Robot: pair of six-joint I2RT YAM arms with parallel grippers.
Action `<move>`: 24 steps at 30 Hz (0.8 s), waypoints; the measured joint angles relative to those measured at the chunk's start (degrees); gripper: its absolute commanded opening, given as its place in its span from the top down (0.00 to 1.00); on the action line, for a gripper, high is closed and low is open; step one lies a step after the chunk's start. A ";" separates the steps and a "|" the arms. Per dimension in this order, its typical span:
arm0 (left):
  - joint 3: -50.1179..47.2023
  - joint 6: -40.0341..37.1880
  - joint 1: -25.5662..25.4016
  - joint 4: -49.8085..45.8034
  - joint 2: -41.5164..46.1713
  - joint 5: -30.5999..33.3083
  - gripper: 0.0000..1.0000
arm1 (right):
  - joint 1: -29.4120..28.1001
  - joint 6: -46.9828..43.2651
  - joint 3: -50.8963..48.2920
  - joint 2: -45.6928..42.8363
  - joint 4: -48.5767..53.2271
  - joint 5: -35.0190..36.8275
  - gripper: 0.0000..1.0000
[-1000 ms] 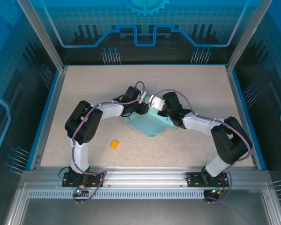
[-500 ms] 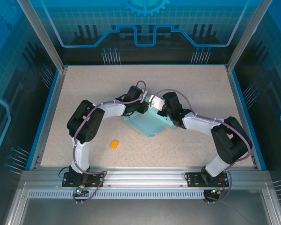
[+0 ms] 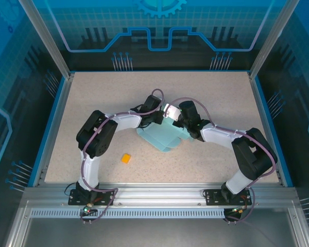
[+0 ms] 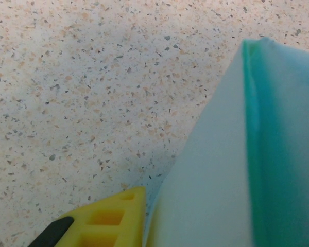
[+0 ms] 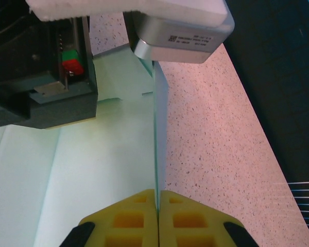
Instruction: Fold the paper box
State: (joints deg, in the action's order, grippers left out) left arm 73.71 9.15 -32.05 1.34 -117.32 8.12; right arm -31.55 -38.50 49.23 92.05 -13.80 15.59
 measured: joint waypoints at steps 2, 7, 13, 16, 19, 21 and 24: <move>0.59 0.02 -0.37 -0.61 -0.28 1.03 0.81 | 0.00 0.00 0.00 0.02 -0.02 0.26 1.00; 1.70 0.46 -1.01 -1.55 -0.92 3.17 0.84 | 0.00 0.00 0.00 0.17 -0.37 0.42 1.00; 2.21 1.07 -1.53 -2.14 -1.16 4.48 0.84 | 0.07 -0.02 0.00 0.22 -0.59 0.46 1.00; 2.21 1.11 -1.55 -2.12 -1.16 4.39 0.80 | 0.09 -0.02 0.00 0.22 -0.59 0.52 1.00; 2.21 1.55 -1.49 -1.95 -1.16 4.02 0.73 | 0.09 0.00 0.00 0.22 -0.35 0.83 1.00; 2.21 1.75 -1.22 -1.90 -1.14 3.63 0.69 | 0.09 0.00 0.00 0.22 -0.33 0.87 1.00; 1.99 2.10 -0.68 -1.62 -1.11 2.43 0.63 | 0.09 0.00 0.00 0.22 -0.31 1.05 1.00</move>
State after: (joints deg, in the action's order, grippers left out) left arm 75.70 11.25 -32.73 -0.27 -118.43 10.55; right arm -31.46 -38.50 49.23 92.27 -14.11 16.64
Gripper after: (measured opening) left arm 0.342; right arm 0.071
